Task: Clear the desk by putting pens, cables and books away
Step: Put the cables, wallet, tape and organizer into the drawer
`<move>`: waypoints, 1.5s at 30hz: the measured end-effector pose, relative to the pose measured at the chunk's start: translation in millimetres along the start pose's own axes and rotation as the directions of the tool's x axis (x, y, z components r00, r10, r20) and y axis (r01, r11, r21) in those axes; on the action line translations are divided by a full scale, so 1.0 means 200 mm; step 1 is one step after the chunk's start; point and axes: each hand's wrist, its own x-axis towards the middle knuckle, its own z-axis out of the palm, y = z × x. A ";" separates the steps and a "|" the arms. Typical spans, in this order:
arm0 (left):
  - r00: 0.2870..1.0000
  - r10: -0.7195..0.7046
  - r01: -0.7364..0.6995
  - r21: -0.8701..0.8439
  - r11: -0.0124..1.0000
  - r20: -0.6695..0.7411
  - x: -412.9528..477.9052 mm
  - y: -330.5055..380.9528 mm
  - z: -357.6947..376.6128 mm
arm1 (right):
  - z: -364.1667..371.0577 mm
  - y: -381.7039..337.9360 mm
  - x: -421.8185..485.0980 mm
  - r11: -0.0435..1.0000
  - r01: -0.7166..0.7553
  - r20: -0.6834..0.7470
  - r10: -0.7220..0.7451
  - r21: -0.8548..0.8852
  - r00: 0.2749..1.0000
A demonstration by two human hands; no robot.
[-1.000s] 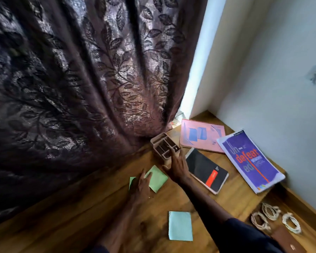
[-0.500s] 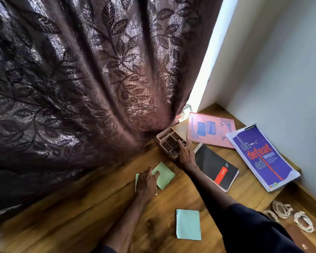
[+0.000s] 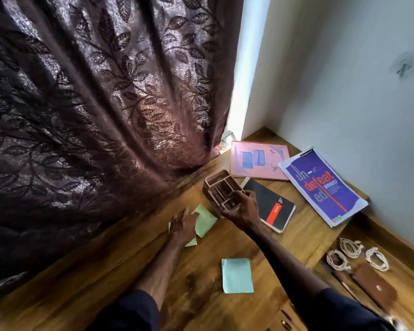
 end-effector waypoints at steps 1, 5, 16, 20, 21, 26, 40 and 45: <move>0.999 0.001 -0.003 -0.037 0.999 -0.041 -0.02 0.04 0.00 | -0.04 0.04 -0.05 1.000 0.009 -0.035 -0.008 0.019 0.999; 0.986 -0.003 -0.045 -0.286 0.957 -0.166 -0.10 0.29 0.05 | -0.22 0.23 -0.28 0.997 0.003 -0.171 0.011 0.077 0.985; 0.903 0.339 0.196 -0.955 0.224 0.265 -0.27 1.21 0.20 | -0.74 0.73 -0.95 0.965 -0.259 -0.273 0.258 0.034 0.927; 0.850 0.420 0.222 -0.940 0.261 0.317 -0.31 1.52 0.28 | -0.97 0.94 -1.10 0.961 -0.269 -0.286 0.275 0.060 0.918; 0.846 0.425 0.220 -0.938 0.268 0.320 -0.32 1.59 0.30 | -1.02 1.00 -1.13 0.960 -0.275 -0.282 0.276 0.046 0.919; 0.821 0.435 0.249 -0.918 0.308 0.369 -0.37 1.97 0.45 | -1.28 1.27 -1.20 0.933 -0.357 -0.289 0.356 0.052 0.889; 0.721 0.429 0.385 -0.830 0.404 0.544 -0.36 2.69 0.89 | -1.75 2.06 -1.04 0.859 -0.508 -0.074 0.503 -0.065 0.861; 0.756 0.404 0.269 -0.807 0.526 0.515 -0.29 2.80 0.96 | -1.76 2.26 -1.03 0.774 -0.633 -0.167 0.624 0.000 0.763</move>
